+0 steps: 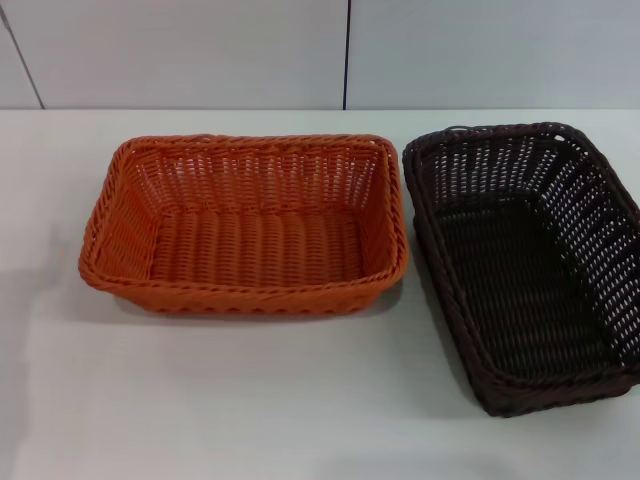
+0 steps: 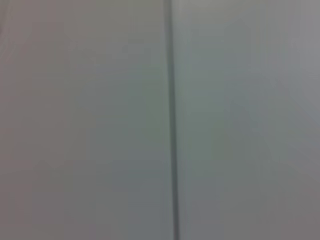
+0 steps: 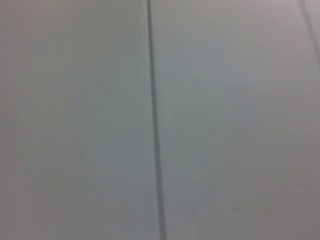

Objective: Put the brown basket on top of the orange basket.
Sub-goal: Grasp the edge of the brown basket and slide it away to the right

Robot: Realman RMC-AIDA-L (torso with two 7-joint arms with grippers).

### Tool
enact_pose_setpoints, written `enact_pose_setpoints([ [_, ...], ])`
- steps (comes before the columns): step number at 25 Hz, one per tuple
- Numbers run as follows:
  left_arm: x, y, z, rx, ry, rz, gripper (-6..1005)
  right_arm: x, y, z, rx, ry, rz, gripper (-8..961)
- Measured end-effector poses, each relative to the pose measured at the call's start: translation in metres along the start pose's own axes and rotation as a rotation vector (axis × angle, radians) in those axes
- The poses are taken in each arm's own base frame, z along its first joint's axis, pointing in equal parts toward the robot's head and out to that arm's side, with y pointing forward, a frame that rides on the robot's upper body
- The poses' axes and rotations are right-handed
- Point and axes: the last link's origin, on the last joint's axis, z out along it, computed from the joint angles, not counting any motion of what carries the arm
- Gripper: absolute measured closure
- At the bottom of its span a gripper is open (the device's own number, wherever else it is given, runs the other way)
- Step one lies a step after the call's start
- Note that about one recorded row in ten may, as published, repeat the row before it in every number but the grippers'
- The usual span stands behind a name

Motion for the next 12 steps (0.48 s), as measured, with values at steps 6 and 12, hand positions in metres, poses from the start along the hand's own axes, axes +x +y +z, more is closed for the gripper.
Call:
enact_pose_setpoints([
  [6, -0.025, -0.022, 0.000, 0.028, -0.079, -0.048, 233, 0.002, 0.038, 0.022, -0.191, 0.097, 0.041, 126],
  [12, -0.031, -0.025, 0.003, 0.033, -0.100, -0.055, 234, -0.035, 0.074, 0.068, -0.396, 0.262, 0.051, 127],
])
